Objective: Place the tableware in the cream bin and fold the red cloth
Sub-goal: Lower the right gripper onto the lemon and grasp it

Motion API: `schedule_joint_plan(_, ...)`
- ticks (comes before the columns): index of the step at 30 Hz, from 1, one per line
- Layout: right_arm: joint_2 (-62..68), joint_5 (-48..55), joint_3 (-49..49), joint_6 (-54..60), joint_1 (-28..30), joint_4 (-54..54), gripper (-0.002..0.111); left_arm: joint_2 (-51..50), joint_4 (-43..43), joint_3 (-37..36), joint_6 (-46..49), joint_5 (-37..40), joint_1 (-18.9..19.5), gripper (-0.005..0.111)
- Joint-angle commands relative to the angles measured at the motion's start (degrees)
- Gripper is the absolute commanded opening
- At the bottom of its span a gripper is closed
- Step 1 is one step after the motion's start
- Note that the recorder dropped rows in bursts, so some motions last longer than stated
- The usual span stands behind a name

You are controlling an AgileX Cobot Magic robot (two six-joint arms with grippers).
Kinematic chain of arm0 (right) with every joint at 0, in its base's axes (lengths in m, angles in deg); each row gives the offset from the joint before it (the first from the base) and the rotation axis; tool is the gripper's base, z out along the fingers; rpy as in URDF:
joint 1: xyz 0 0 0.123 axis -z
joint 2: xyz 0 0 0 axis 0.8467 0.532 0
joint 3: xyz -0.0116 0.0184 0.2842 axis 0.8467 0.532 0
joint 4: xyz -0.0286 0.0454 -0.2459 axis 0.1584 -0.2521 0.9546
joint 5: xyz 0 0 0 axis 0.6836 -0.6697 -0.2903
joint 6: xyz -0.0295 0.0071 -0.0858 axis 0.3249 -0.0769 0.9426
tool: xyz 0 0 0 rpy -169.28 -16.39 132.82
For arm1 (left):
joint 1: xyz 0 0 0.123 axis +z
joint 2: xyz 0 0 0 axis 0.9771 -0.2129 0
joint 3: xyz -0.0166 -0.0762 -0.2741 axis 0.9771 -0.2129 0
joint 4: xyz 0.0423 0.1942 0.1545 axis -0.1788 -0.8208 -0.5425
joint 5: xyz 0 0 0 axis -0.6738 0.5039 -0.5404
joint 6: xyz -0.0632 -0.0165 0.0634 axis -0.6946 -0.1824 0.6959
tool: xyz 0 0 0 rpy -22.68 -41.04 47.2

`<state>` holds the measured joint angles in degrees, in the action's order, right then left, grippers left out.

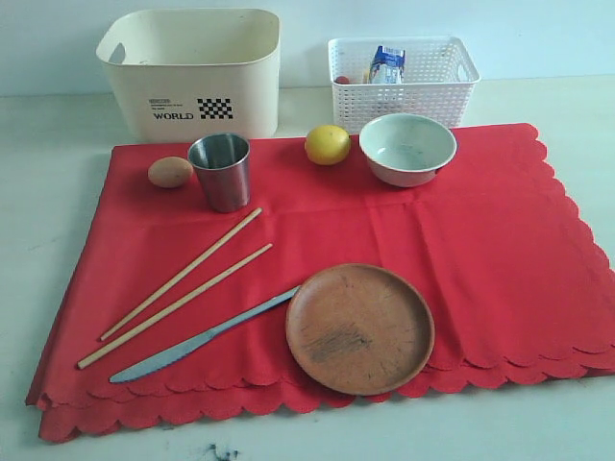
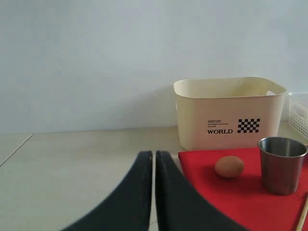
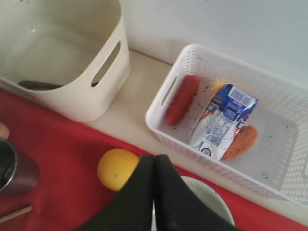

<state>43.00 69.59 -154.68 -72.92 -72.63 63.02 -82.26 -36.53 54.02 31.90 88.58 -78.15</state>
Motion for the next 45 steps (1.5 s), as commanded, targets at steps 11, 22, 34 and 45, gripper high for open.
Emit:
schedule_joint_plan(11, 6.8, 2.7, -0.2, 4.9, -7.9, -1.3, 0.0, 0.4, 0.3, 0.0, -0.1, 0.0, -0.2, 0.005)
schedule_joint_plan(22, 13.4, 1.1, -0.2, 1.1, -7.9, 7.2, 0.048, 0.4, 0.3, 0.0, -0.1, 0.0, -0.2, 0.005)
schedule_joint_plan(34, 17.2, -2.5, -0.2, 6.1, -7.9, 7.1, 0.074, 0.4, 0.3, 0.0, -0.1, 0.0, -0.2, 0.005)
schedule_joint_plan(45, 20.0, -8.2, -0.2, 7.6, -7.9, 5.8, 0.074, 0.4, 0.3, 0.0, -0.1, 0.0, -0.2, 0.005)
